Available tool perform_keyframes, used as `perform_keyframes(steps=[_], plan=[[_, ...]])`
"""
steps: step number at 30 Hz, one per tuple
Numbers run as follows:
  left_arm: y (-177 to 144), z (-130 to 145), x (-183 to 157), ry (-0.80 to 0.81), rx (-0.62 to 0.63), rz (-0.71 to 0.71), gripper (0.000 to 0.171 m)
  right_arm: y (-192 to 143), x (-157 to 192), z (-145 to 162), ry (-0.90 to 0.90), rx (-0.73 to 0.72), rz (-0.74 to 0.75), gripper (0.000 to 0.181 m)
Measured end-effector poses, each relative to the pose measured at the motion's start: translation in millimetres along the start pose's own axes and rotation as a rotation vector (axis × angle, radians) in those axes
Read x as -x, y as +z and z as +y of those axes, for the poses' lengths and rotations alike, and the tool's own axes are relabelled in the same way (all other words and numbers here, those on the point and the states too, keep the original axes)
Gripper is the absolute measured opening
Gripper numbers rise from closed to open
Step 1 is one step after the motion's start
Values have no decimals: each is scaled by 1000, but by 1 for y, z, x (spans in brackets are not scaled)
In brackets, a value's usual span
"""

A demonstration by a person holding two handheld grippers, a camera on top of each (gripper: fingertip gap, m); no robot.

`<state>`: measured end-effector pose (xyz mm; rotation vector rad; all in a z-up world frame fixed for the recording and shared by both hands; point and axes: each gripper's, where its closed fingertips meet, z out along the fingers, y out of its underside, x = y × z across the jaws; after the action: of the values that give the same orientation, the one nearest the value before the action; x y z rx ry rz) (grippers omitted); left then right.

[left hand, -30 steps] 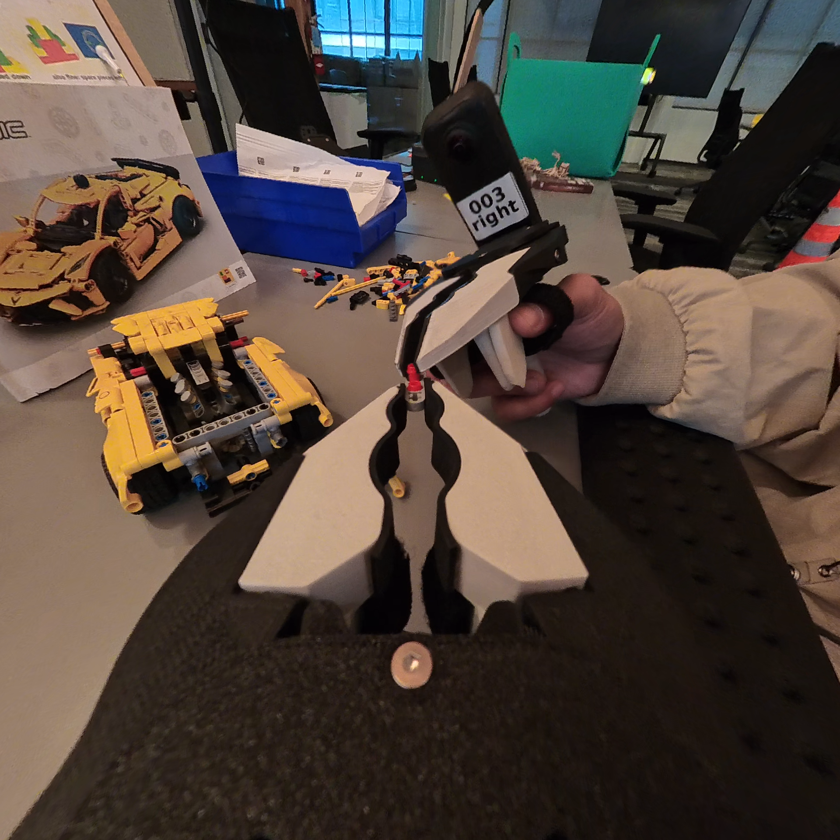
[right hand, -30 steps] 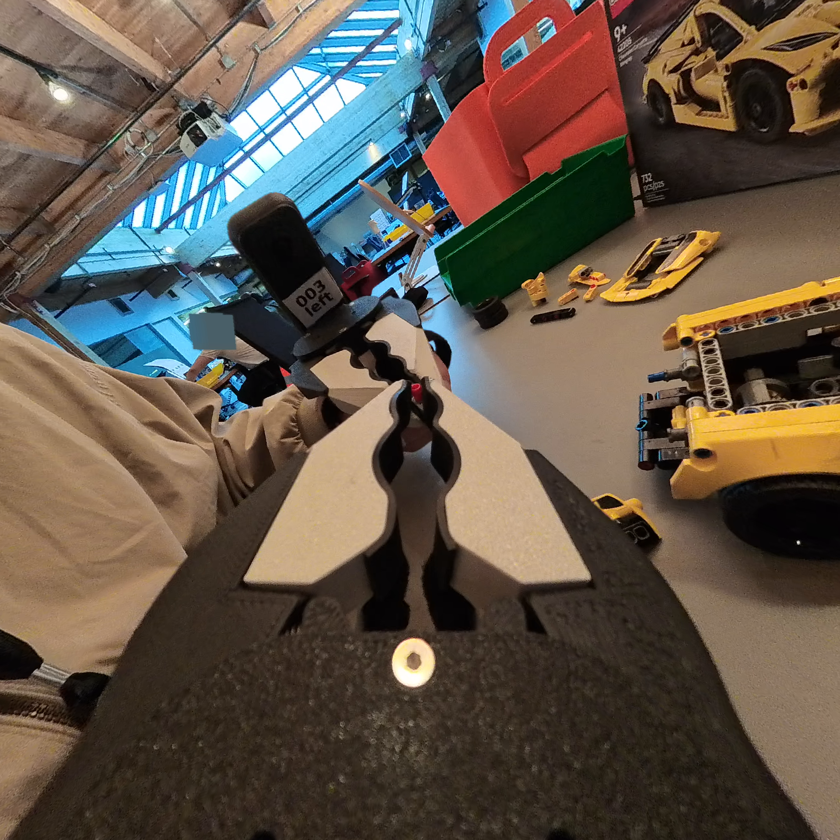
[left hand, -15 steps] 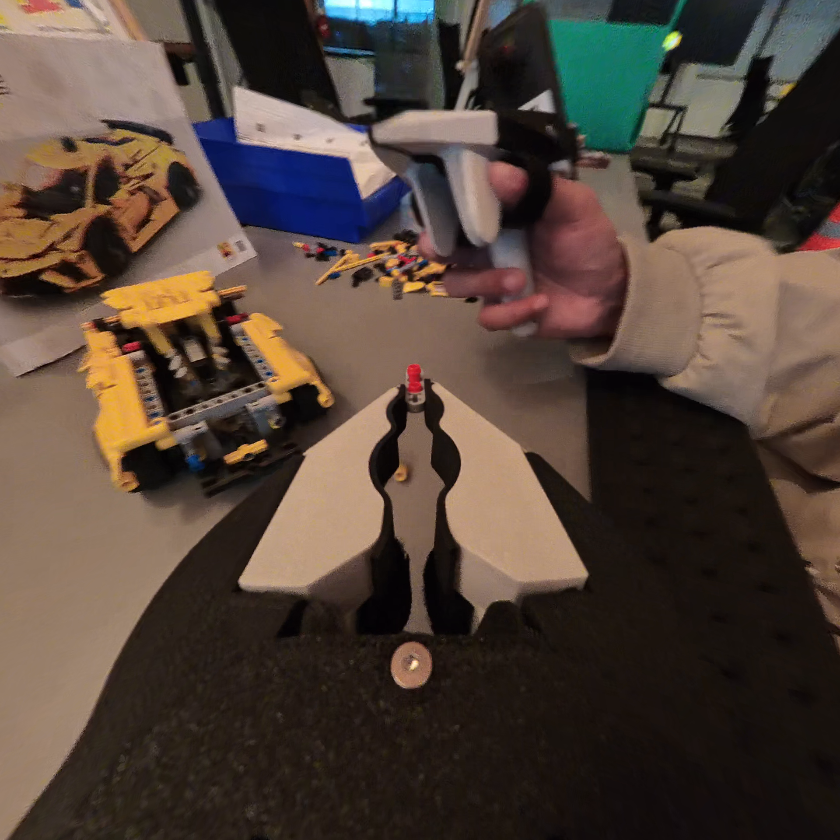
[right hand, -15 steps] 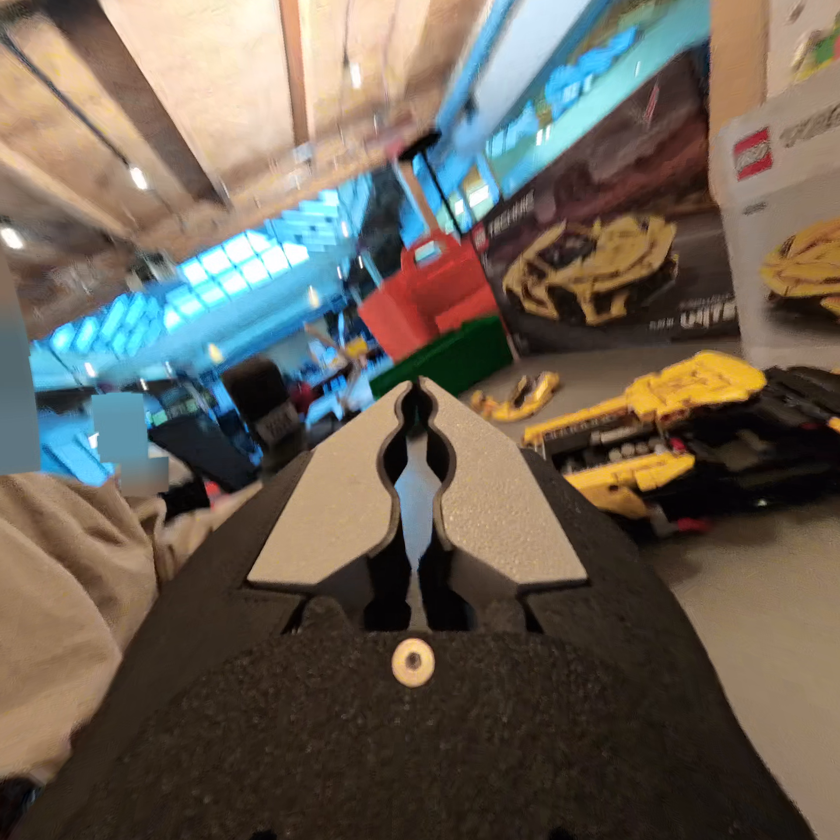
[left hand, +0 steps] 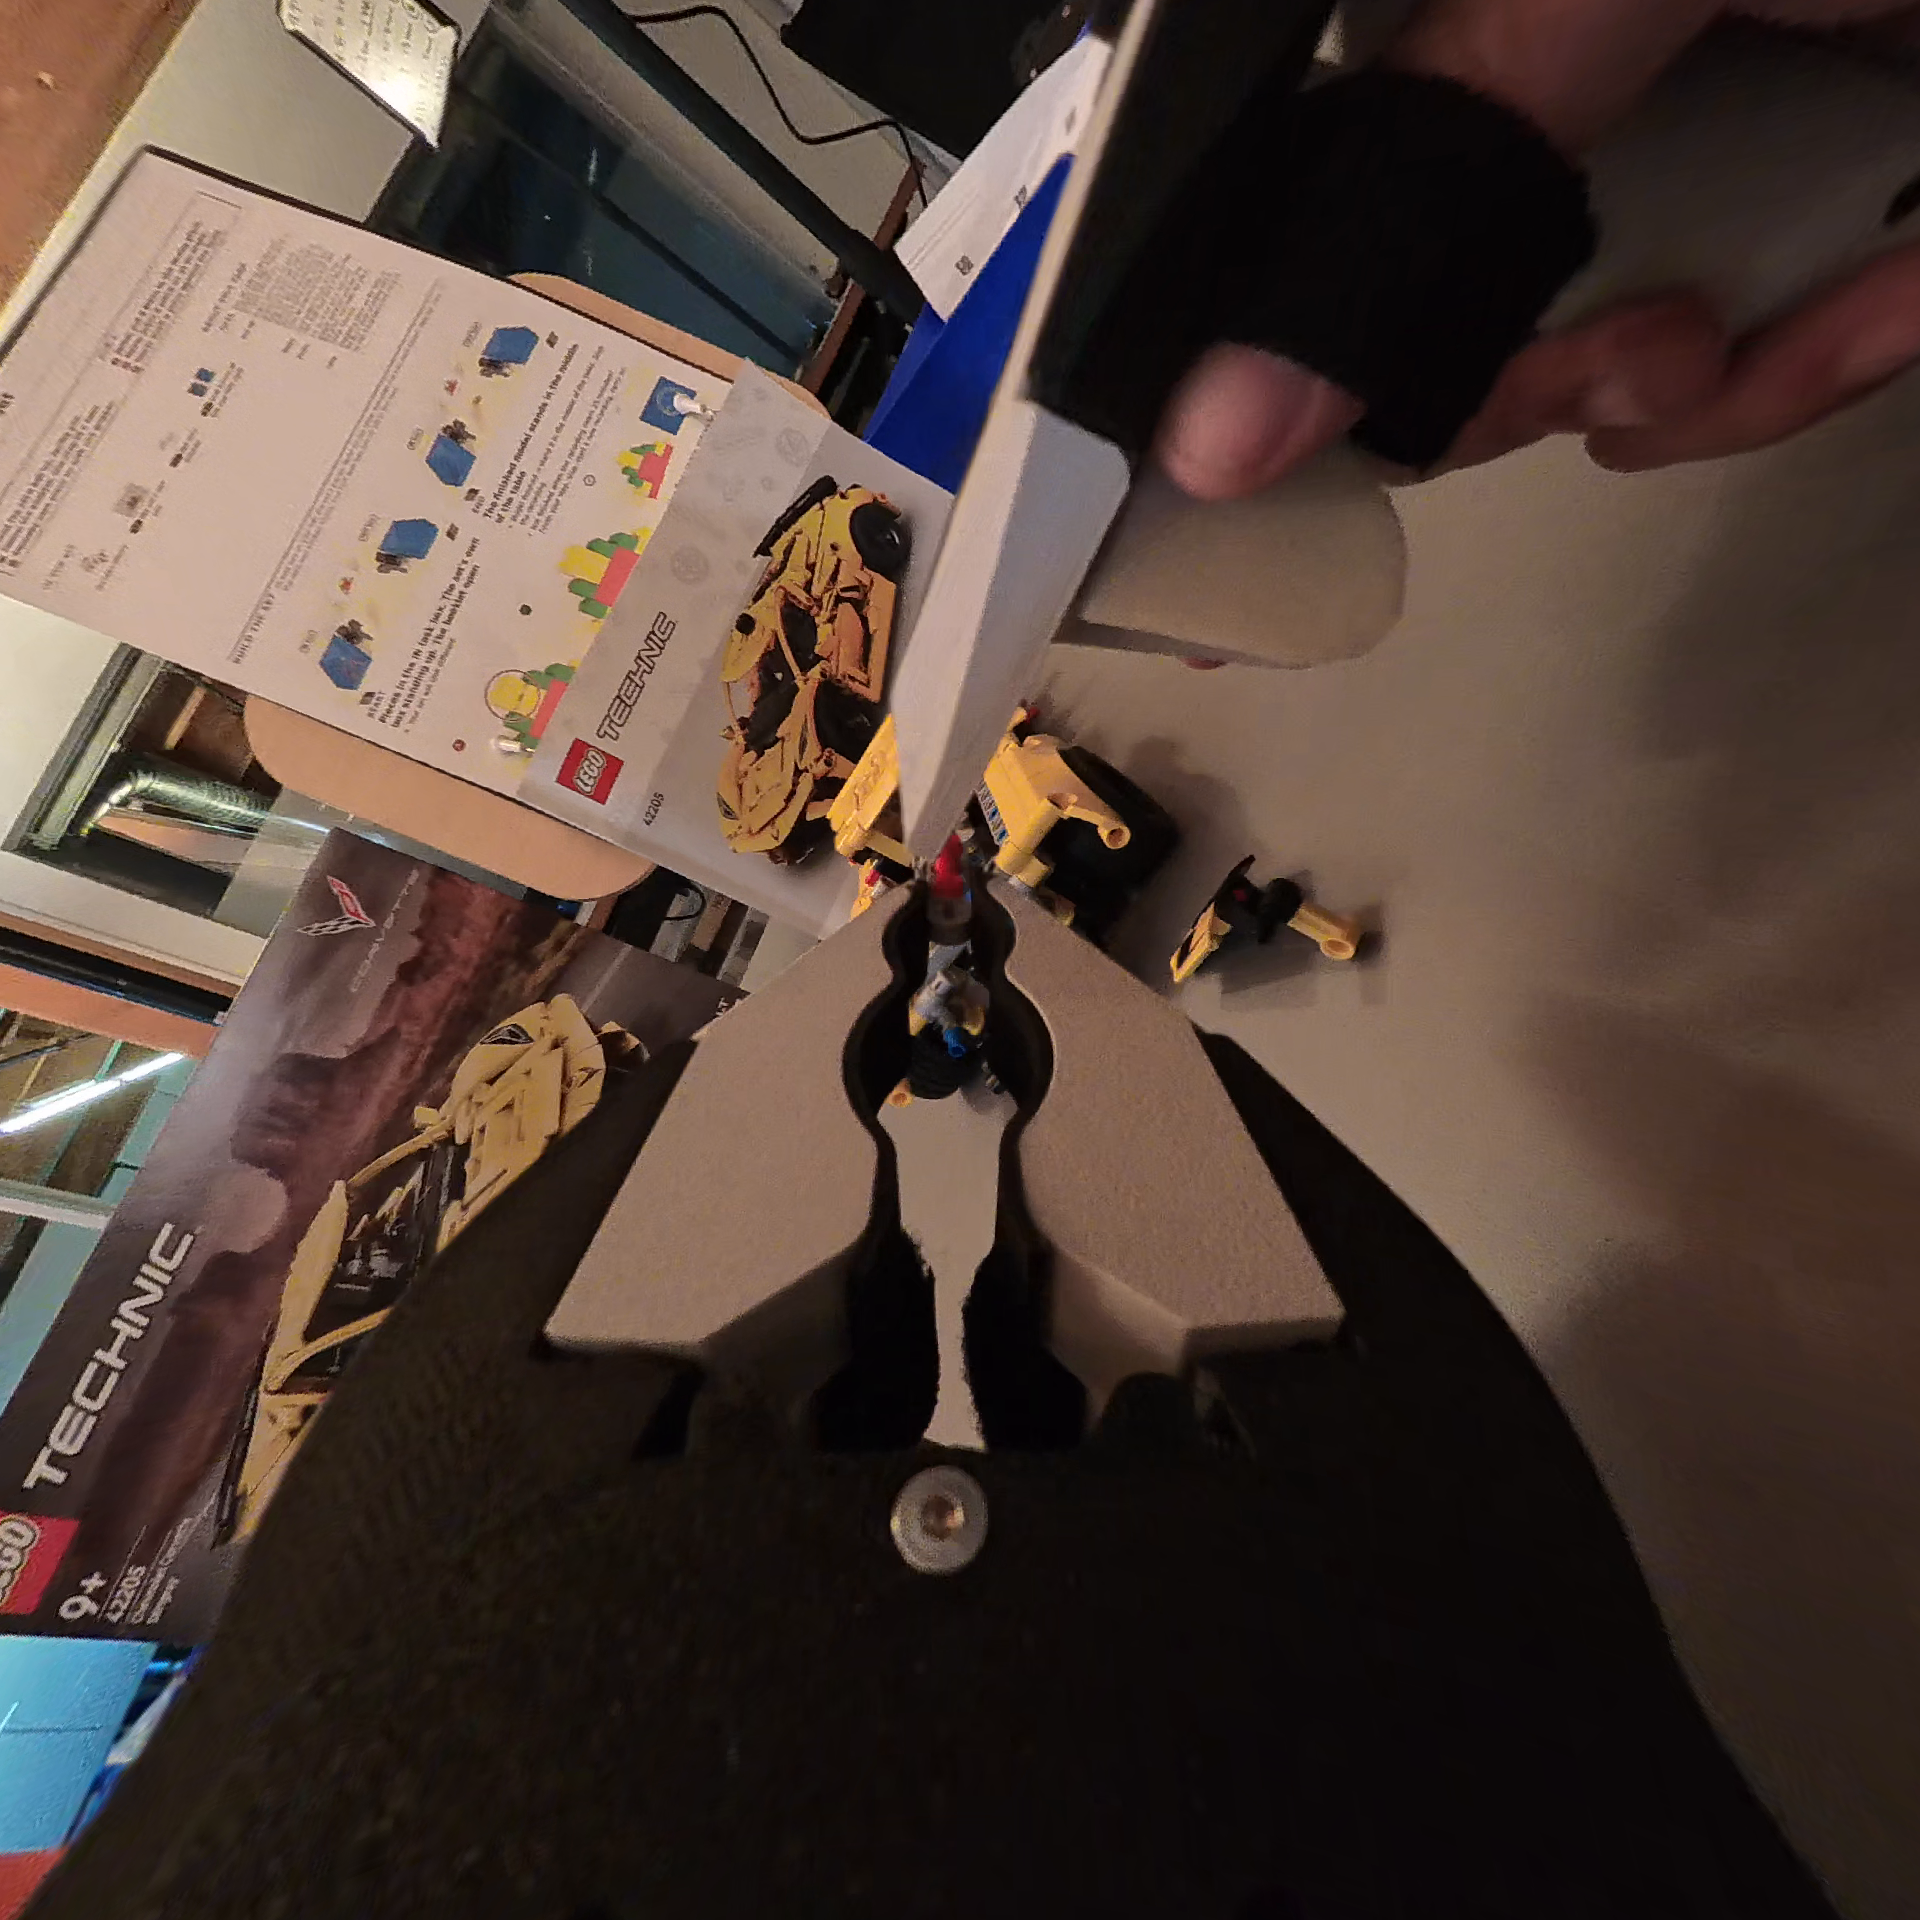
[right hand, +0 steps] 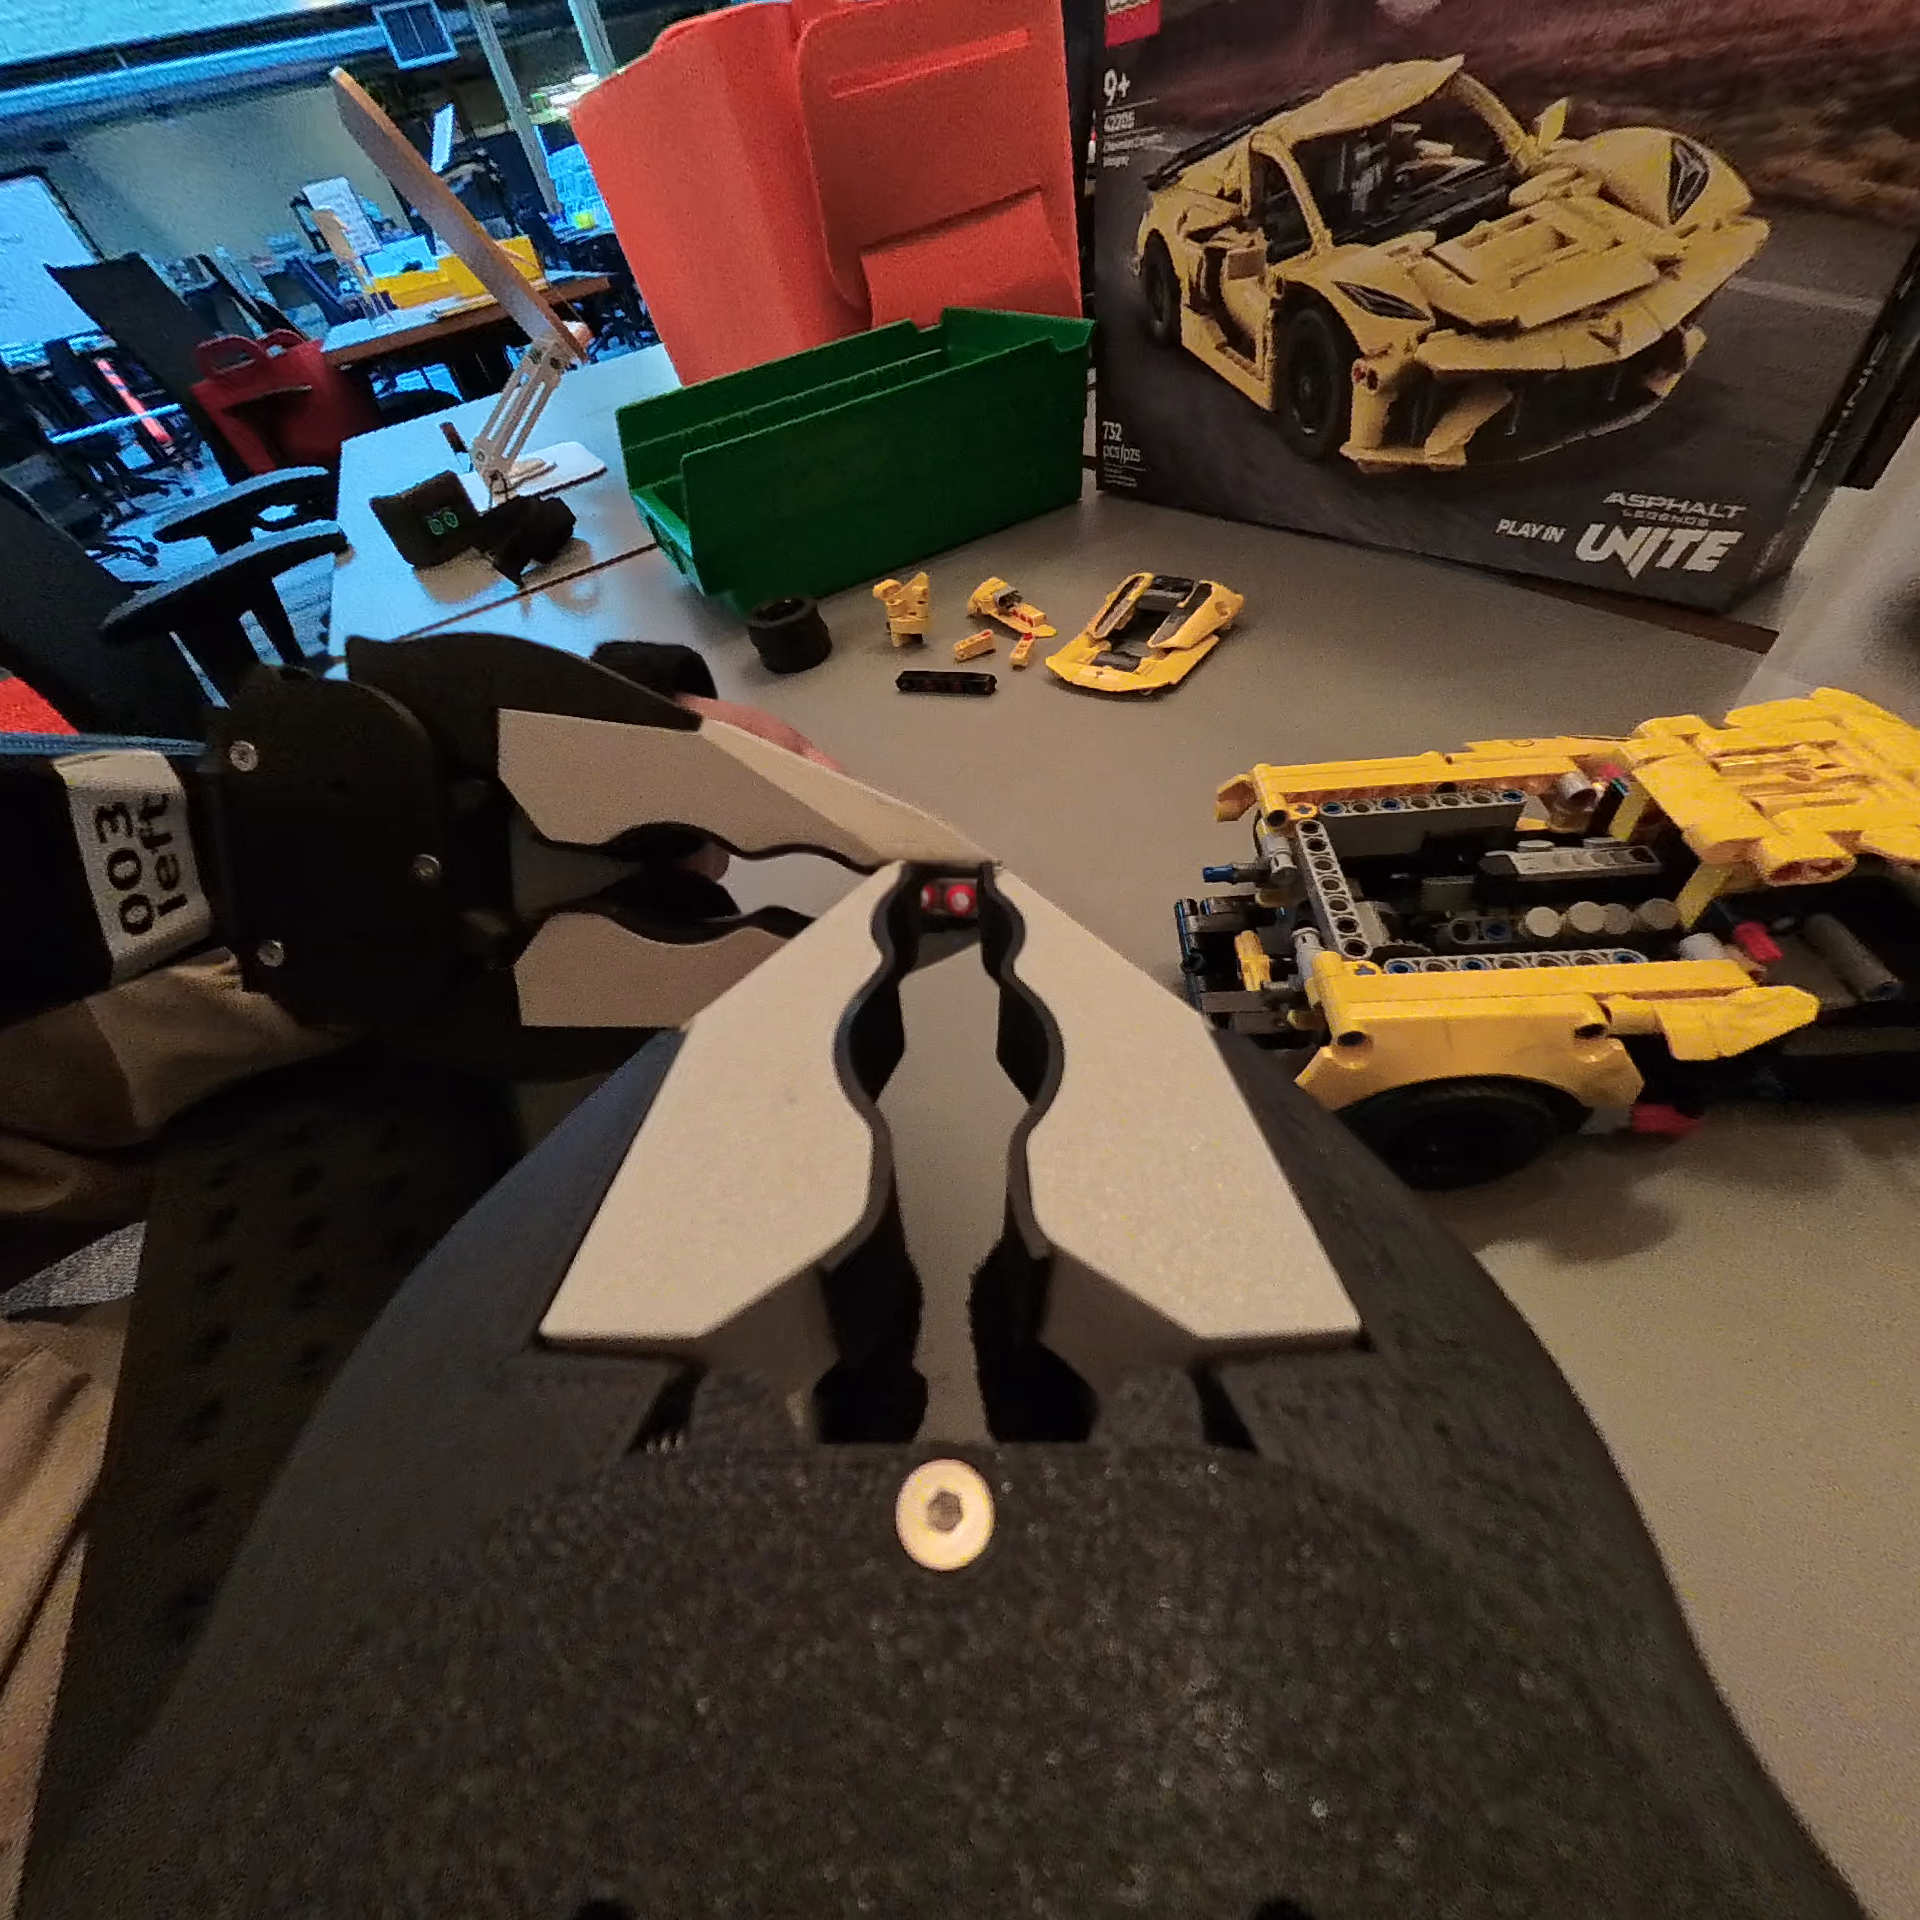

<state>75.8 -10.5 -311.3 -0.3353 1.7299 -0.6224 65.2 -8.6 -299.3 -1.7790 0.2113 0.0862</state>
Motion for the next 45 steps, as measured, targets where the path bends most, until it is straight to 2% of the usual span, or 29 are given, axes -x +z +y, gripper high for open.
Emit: perform_keyframes(steps=[11, 20, 24, 31, 32, 34, 35, 37, 40, 42, 43, 44, 45], plan=[[-1, 0, 2, 110, 11, -45, 5, 3, 0, 6, 1, 26, 1, 3], [0, 4, 1, 194, 49, -64, 5, 5, -1, 9, 83, 26, -30, 3], [3, 9, -5, 269, 89, -63, 5, 6, -5, 17, 75, 81, 5, 3], [8, 7, 6, 132, 119, -92, 6, 2, -9, 6, -35, 43, 91, 2], [8, 14, 11, 122, 163, -112, 6, 1, -8, 5, -42, 35, 89, 0], [8, 69, 27, 62, 377, -129, 5, -16, -19, -5, -19, -33, 140, 0], [5, 76, 34, -22, 353, -118, 6, -23, -24, -6, -3, -55, 149, 0], [1, 48, 40, -109, 215, -127, 5, -20, -22, 0, 58, -51, 96, 0], [9, 36, 21, 15, 212, -104, 6, -17, -19, -8, 18, -69, 78, 0], [4, 17, 20, -28, 94, -87, 5, -15, -22, -5, -5, -65, 107, 0], [3, 17, 18, -42, 90, -83, 6, -14, -21, -6, 55, -99, 84, 0], [1, 11, 18, -66, 35, -73, 6, -13, -18, -7, 142, -127, 15, 0], [-6, -5, 18, -92, -78, -54, 6, -14, -12, -8, 239, -138, -98, 6]])
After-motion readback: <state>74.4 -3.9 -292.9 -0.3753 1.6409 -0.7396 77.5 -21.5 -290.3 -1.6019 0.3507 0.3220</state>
